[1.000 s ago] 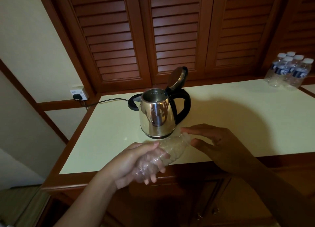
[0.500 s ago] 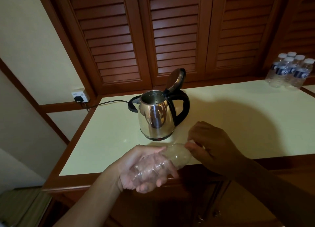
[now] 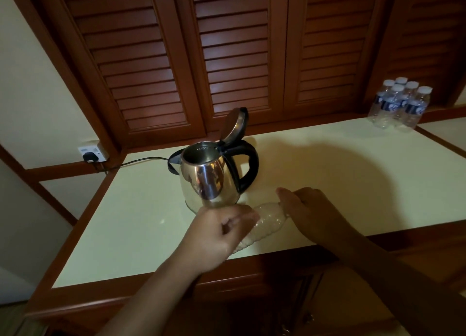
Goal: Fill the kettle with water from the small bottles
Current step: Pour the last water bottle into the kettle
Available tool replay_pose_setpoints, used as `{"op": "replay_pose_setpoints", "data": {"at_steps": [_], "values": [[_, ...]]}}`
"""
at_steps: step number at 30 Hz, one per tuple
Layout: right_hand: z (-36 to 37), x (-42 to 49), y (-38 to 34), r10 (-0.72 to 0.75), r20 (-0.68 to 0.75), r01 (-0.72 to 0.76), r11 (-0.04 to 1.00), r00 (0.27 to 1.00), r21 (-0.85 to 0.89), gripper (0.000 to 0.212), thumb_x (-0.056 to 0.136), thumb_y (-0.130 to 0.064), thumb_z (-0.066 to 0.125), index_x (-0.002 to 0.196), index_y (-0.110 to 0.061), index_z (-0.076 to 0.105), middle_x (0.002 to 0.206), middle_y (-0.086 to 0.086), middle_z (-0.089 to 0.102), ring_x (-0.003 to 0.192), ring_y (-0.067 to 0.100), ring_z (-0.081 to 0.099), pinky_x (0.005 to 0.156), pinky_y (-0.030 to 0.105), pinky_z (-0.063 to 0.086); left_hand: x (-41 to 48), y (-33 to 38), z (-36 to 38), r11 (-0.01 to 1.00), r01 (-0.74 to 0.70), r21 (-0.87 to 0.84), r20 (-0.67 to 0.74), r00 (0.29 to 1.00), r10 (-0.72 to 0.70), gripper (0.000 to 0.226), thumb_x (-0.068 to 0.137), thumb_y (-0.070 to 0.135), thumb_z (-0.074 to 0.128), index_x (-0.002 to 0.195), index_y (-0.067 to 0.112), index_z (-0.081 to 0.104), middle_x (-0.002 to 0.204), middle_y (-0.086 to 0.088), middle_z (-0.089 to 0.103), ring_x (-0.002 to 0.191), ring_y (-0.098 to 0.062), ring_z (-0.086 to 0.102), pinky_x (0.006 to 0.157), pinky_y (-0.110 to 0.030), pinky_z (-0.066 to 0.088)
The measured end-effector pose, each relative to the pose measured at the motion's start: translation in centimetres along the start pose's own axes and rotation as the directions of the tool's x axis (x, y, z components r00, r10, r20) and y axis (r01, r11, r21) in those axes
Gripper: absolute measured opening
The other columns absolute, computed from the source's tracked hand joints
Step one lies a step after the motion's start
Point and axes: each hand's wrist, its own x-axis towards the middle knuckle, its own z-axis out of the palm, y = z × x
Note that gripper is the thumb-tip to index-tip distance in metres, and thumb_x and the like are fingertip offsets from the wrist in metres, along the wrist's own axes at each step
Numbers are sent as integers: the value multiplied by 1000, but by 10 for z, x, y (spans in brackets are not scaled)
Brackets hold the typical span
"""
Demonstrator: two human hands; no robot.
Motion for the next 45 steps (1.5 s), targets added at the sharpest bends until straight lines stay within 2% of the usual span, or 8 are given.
{"op": "replay_pose_setpoints", "data": {"at_steps": [6, 12, 19, 24, 32, 37, 40, 45], "values": [[-22, 5, 20, 69, -118, -71, 997, 991, -11, 60, 91, -70, 46, 74, -15, 63, 70, 5, 66, 66, 19, 64, 70, 37, 53, 27, -3, 35, 963, -44, 267, -172, 981, 92, 57, 90, 73, 57, 132, 36, 67, 106, 20, 65, 92, 0, 63, 73, -14, 50], [-58, 8, 51, 32, -211, 32, 955, 977, 296, 13, 96, -37, 62, 100, -29, 71, 90, -13, 71, 85, 6, 67, 72, 17, 52, 65, -1, 73, 998, 42, 38, 25, 999, -43, 58, 88, 49, 78, 142, 41, 59, 118, 22, 67, 110, 8, 61, 88, -5, 43], [-121, 35, 104, 54, -356, 95, 917, 933, 388, 31, 94, -27, 68, 125, -31, 65, 113, -13, 72, 105, 6, 68, 91, 35, 59, 143, 14, 138, 999, 32, 13, 138, 990, -34, 55, 91, 43, 78, 141, 42, 57, 117, 22, 67, 98, 19, 58, 79, 0, 38], [-173, 62, 157, 93, -360, 104, 864, 928, 492, 38, 97, -21, 64, 135, -25, 59, 124, -8, 70, 116, 7, 65, 105, 39, 50, 220, 41, 200, 993, 103, -54, 137, 986, -94, 53, 88, 44, 81, 135, 39, 56, 107, 25, 63, 80, 5, 61, 78, -12, 44], [-260, 127, 265, 152, -388, 25, 909, 909, 415, 31, 95, -39, 63, 125, -29, 67, 122, -10, 71, 112, 9, 67, 101, 48, 51, 337, 72, 311, 955, 202, -218, 56, 979, -195, 50, 80, 29, 90, 124, 29, 65, 109, 11, 69, 101, -10, 69, 83, -17, 55], [-309, 166, 326, 249, -481, -76, 934, 840, 350, 21, 96, -26, 65, 116, -23, 70, 112, -9, 71, 103, 10, 68, 84, 25, 53, 406, 84, 366, 951, 245, -190, -48, 965, -258, 53, 82, 37, 87, 128, 32, 61, 115, 12, 65, 108, -9, 65, 91, -27, 56], [-328, 191, 355, 273, -482, -112, 935, 832, 336, 28, 94, -23, 67, 121, -26, 60, 113, -14, 64, 105, 10, 62, 79, 20, 44, 439, 90, 392, 940, 290, -178, -98, 946, -310, 54, 83, 45, 84, 130, 36, 59, 117, 17, 68, 108, -6, 65, 92, -24, 55], [-337, 221, 398, 263, -393, -173, 952, 881, 251, 62, 91, -37, 70, 145, -28, 42, 138, -8, 54, 120, 10, 54, 102, 35, 47, 475, 86, 419, 931, 314, -186, -162, 925, -344, 51, 82, 43, 82, 126, 35, 60, 113, 15, 73, 102, -6, 70, 95, -36, 59]]}}
